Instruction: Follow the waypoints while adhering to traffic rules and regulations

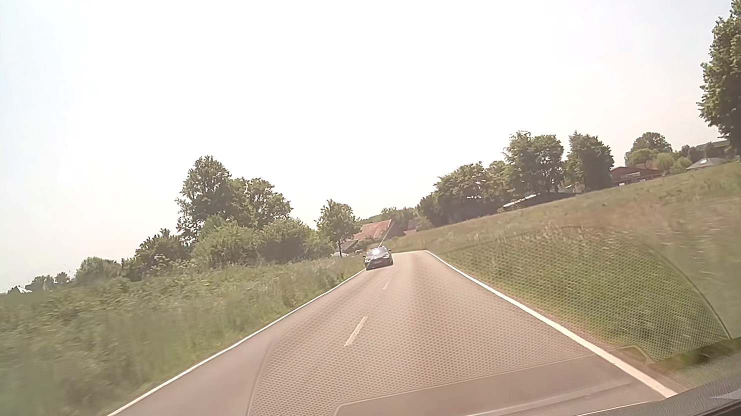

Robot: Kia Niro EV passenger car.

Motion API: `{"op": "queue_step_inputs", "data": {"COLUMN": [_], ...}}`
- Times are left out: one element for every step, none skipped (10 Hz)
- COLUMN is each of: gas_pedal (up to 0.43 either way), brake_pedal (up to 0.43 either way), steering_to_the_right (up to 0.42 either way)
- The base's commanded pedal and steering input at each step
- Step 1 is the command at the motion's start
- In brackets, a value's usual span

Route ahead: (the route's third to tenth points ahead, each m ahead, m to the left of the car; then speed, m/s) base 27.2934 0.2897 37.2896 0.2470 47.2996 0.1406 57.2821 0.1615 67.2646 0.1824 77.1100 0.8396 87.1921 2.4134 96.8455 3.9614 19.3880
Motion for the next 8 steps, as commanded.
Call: {"op": "queue_step_inputs", "data": {"gas_pedal": [0.028, 0.028, 0.039, 0.039, 0.067, 0.067, 0.079, 0.087], "brake_pedal": [0.000, 0.000, 0.000, 0.000, 0.000, 0.000, 0.000, 0.000], "steering_to_the_right": [0.002, 0.002, 0.002, 0.002, 0.002, 0.002, 0.002, 0.002]}}
